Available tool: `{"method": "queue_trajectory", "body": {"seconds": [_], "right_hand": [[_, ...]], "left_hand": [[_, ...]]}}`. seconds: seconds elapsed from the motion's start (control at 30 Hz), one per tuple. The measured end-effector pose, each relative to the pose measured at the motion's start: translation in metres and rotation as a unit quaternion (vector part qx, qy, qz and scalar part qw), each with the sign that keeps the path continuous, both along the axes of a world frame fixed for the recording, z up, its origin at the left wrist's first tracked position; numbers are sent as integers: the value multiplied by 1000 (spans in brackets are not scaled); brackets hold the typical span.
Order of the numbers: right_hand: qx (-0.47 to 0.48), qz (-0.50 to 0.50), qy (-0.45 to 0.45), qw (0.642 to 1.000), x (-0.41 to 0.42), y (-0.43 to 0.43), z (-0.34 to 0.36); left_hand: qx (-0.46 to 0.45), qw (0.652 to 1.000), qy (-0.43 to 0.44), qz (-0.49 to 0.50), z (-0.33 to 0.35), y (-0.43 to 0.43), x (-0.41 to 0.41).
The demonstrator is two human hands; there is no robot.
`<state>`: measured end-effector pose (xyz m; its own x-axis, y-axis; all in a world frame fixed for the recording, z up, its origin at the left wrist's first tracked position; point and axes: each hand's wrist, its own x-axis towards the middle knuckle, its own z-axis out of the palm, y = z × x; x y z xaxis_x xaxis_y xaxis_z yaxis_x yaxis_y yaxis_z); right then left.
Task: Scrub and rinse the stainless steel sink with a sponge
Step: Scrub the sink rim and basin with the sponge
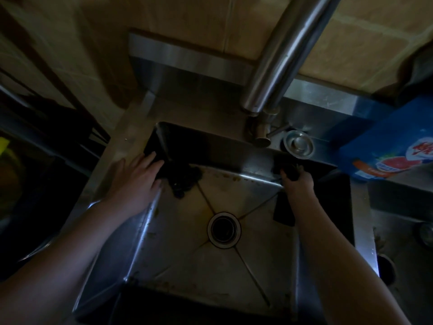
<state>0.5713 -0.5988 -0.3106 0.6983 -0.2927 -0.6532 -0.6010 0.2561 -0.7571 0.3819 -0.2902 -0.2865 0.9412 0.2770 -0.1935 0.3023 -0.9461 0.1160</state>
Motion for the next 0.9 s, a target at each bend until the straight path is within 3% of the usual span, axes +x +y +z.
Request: {"method": "queue_trajectory", "body": {"seconds": [0.33,0.4,0.47,0.57,0.67,0.73,0.8,0.9], "right_hand": [[-11,242,-14,970,-37,138,-26],[40,240,-16,970,-42,160,-25],[-44,267,-47,962,-43,179,-22],[11,174,-37,984,-51,189,-18],[33,171,-28,984,-66,193,-6],[142,218,-49,964,-77,194,1],[146,283,-40,947,-78,192,-4],[96,334,-122,930,-82,210,11]], "left_hand": [[21,998,-47,21,19,34,-30],[19,998,-45,37,21,42,-38],[15,998,-47,48,21,49,-46],[-5,996,-64,64,24,55,-55],[-6,996,-57,74,26,57,-60],[-1,996,-53,78,28,59,-64],[-4,995,-56,81,30,60,-69],[-20,994,-61,90,36,60,-76]]}}
